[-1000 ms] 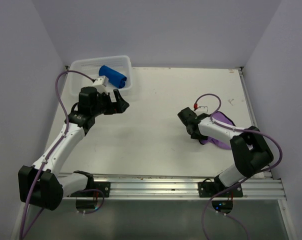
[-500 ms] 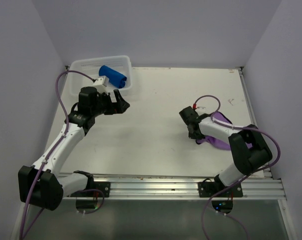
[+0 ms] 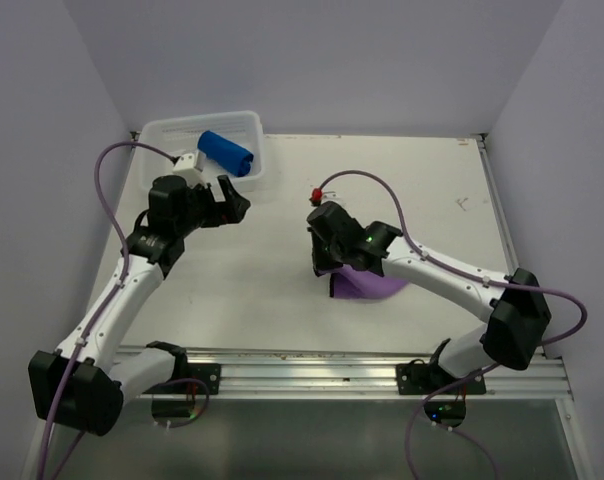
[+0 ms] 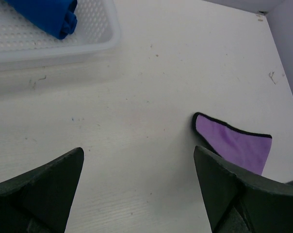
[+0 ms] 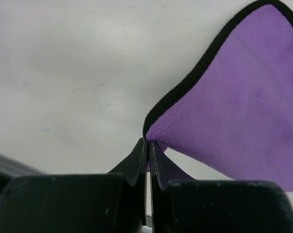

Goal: Roll the towels
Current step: Move the towel to the center of the board

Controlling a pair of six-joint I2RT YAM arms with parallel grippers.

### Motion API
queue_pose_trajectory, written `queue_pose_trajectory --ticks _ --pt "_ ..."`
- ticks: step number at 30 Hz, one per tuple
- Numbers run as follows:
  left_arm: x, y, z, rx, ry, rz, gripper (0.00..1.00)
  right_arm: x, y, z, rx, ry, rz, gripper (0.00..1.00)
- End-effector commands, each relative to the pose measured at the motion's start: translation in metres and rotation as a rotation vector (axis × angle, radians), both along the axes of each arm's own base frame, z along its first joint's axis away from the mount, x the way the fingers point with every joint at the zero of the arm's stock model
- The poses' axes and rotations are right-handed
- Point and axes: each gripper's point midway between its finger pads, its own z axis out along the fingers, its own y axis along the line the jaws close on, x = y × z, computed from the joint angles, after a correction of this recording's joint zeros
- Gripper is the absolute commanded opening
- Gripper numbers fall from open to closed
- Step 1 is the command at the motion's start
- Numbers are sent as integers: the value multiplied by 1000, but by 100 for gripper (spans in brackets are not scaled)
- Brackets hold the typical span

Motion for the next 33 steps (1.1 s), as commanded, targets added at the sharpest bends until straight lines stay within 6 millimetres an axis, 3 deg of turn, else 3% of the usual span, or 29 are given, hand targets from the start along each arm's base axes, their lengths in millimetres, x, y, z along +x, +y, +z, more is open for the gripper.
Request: queue_pose_trajectory --ticks 1,3,5,7,10,11,12,14,15,17,18,21,26,29,33 --pt "4 23 30 43 -111 114 100 -40 58 24 150 66 180 0" --pt "3 31 36 50 -133 161 100 -54 75 50 244 65 240 0" --pt "2 33 38 48 -142 169 100 -61 79 70 307 42 265 0" --pt "3 38 37 61 -142 194 100 -66 66 92 354 -4 252 0" --pt "5 35 33 57 -130 180 100 -69 38 90 314 -39 205 0" --pt "5 34 31 57 -127 177 100 -68 29 83 285 -43 180 0" --pt "5 26 29 41 -120 138 100 -70 15 59 241 -20 139 0" --pt "4 16 20 23 -94 86 99 -66 0 47 279 -9 58 0" --pt "5 11 19 11 -97 59 100 -71 -14 17 245 34 22 0" --pt "3 1 11 -22 -64 18 100 -65 -30 3 256 35 -54 0" --pt "3 -8 3 -45 -38 -26 100 -70 -41 -21 234 72 -88 0" --pt "-3 -27 -16 -124 24 -103 99 -71 -57 -49 236 112 -154 0" --pt "-27 -39 -77 -212 203 -121 94 -72 -66 -73 233 143 -202 0" --pt "-42 -44 -94 -251 278 -128 93 -73 -64 -83 226 160 -197 0" --pt "-50 -50 -93 -271 293 -140 93 -78 -59 -96 249 191 -181 0"
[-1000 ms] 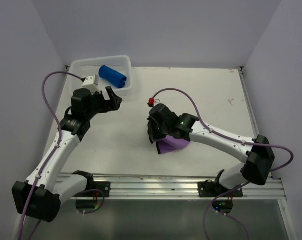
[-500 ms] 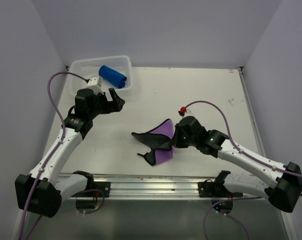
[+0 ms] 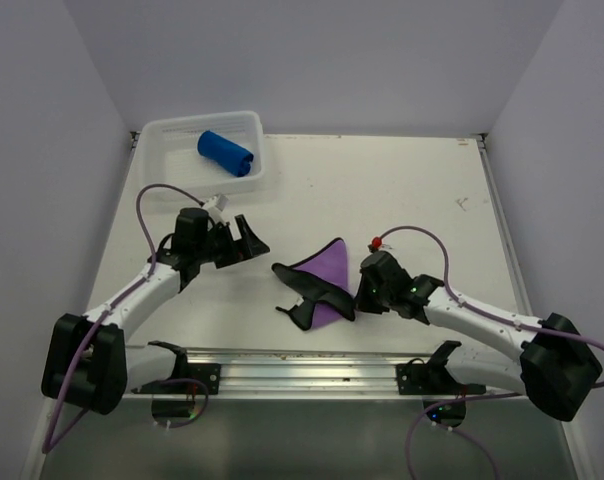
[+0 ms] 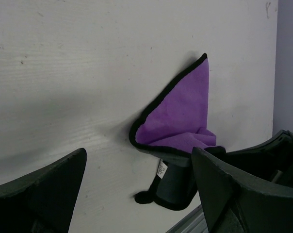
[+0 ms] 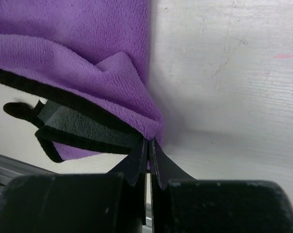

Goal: Roll the towels
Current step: Move the towel to the center of the board, then flatten the towel

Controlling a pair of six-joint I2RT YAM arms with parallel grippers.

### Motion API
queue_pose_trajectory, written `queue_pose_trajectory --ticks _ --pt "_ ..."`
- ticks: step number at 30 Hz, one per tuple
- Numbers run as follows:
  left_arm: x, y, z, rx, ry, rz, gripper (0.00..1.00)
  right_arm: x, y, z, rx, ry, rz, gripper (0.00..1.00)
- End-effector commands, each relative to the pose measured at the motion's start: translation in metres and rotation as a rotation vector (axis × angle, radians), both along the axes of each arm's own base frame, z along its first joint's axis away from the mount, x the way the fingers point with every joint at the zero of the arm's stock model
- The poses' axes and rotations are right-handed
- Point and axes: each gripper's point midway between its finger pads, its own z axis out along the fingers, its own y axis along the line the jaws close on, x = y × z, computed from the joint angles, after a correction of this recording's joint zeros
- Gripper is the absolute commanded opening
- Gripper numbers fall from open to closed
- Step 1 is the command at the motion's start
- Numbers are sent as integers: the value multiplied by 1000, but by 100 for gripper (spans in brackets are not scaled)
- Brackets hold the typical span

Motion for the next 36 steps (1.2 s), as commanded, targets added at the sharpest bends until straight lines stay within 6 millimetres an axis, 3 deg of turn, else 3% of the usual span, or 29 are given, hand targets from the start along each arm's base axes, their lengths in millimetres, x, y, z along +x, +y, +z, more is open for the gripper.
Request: queue_pose_trajectory --ticks 1,12,14,20,23,30,36 --pt "-1 -18 26 -93 -53 -34 93 6 14 -3 71 -12 -9 0" --pt "-18 -47 19 -124 -8 -61 94 7 25 -6 123 -13 20 0" --pt "-20 -57 15 -102 7 -81 94 6 25 -5 130 -14 19 0" --pt "-34 -61 -7 -34 83 -75 94 3 25 -5 150 -24 22 0" --pt "-33 -58 -10 -37 91 -36 94 2 25 -6 161 -33 25 0" --pt "-22 -66 7 -184 37 40 96 -2 20 -12 161 -39 31 0" --pt "-13 -64 -3 -160 67 95 95 -9 21 -13 185 -28 52 0"
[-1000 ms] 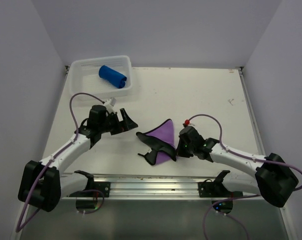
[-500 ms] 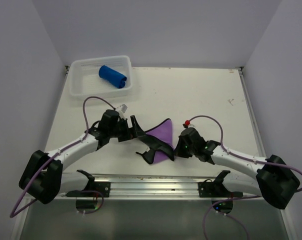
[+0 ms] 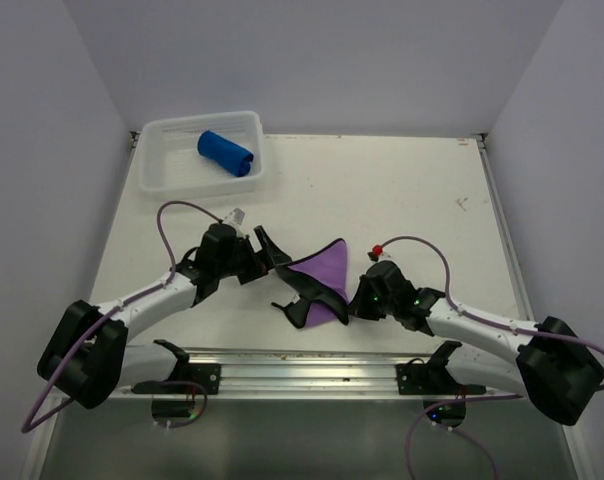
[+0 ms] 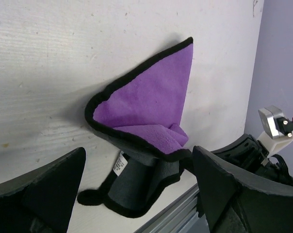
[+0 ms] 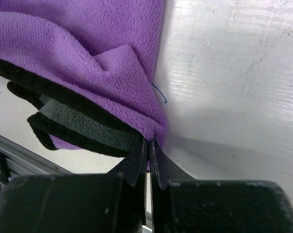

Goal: Roll the towels
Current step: Flatten the towel

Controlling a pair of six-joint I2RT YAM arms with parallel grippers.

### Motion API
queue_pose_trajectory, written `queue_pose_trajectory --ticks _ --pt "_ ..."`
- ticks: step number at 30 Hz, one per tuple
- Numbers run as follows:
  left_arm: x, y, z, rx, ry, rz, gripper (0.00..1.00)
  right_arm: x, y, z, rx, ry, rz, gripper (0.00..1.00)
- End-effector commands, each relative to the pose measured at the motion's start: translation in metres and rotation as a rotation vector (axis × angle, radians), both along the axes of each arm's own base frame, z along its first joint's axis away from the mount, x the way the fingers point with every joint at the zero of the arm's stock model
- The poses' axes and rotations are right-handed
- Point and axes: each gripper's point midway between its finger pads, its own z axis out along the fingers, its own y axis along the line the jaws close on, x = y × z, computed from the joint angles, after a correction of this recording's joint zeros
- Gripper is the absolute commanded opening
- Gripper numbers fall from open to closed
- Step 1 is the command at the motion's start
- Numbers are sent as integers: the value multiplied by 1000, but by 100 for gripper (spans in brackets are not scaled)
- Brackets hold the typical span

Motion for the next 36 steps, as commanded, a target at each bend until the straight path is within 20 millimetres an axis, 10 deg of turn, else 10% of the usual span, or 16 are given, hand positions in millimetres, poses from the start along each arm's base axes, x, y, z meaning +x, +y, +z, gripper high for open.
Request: queue_pose_trajectory --ticks 1,12,25,36 --pt "16 -4 10 -26 -38 54 95 0 6 7 55 -21 15 0" --pt "34 -12 3 17 -40 78 68 -5 4 8 73 -32 29 0" --pt "55 -17 29 47 -103 86 0 3 8 38 50 -92 82 0" --pt "79 29 100 166 -264 212 0 13 33 92 65 -154 180 0"
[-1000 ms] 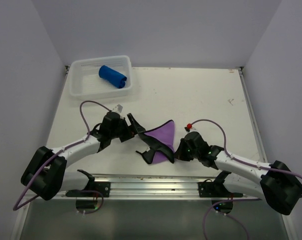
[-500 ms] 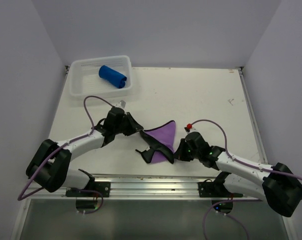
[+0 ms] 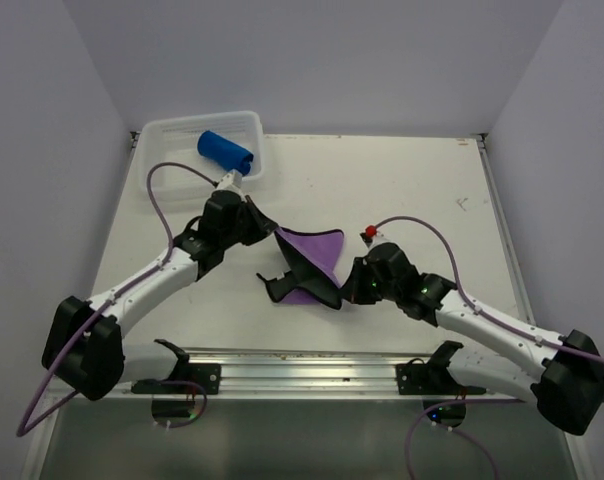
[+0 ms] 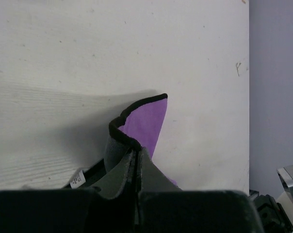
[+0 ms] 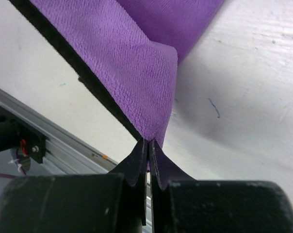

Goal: Roll the towels
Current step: Flatten the towel

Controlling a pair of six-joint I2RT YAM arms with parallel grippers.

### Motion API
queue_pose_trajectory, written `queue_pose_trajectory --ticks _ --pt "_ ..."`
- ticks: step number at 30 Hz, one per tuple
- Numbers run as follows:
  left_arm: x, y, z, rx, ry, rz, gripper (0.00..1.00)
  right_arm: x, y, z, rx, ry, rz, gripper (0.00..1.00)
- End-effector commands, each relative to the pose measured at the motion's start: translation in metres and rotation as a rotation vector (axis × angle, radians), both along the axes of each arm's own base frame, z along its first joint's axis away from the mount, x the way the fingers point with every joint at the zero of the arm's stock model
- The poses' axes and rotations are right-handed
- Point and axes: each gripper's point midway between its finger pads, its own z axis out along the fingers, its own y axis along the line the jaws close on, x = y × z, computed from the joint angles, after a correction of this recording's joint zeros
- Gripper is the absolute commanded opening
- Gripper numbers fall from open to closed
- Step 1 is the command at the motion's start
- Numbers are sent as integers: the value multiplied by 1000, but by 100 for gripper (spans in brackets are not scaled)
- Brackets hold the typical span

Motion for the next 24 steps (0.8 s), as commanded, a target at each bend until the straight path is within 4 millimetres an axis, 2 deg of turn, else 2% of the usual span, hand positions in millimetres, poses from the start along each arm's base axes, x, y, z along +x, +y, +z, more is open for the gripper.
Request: queue_pose_trajectory --ticks 1,3,5,6,8,9,10,12,13,15,16,20,21,22,23,24 --pt "14 43 40 55 -103 116 0 0 18 29 13 -42 72 0" --pt "13 62 62 65 -156 166 0 0 26 33 3 -43 88 0" --pt "13 83 90 71 -223 222 0 -3 45 50 26 -65 135 0" --pt "12 94 95 94 -233 256 0 0 58 60 29 -77 150 0" --pt "10 107 126 106 -298 294 0 -12 80 68 34 -82 212 0" --pt "8 115 131 127 -302 319 0 -10 95 77 49 -83 223 0" --pt "7 118 148 124 -334 332 0 -18 107 82 61 -79 257 0" --pt "4 123 161 143 -362 337 0 -25 129 101 97 -95 285 0" --pt "5 124 175 139 -382 340 0 -24 134 107 116 -97 273 0" --pt "6 121 183 144 -393 319 0 -26 140 117 154 -94 258 0" --pt "8 120 194 139 -407 317 0 -25 139 122 169 -96 243 0" --pt "26 106 178 174 -361 260 0 -20 124 123 188 -86 133 0" --pt "29 99 175 165 -358 225 0 -21 118 113 171 -67 110 0" --pt "33 94 165 170 -339 207 0 -21 111 116 181 -71 85 0" --pt "40 87 149 179 -306 177 0 -18 105 111 176 -69 42 0" --pt "44 76 144 156 -306 131 0 -19 96 98 153 -59 17 0"
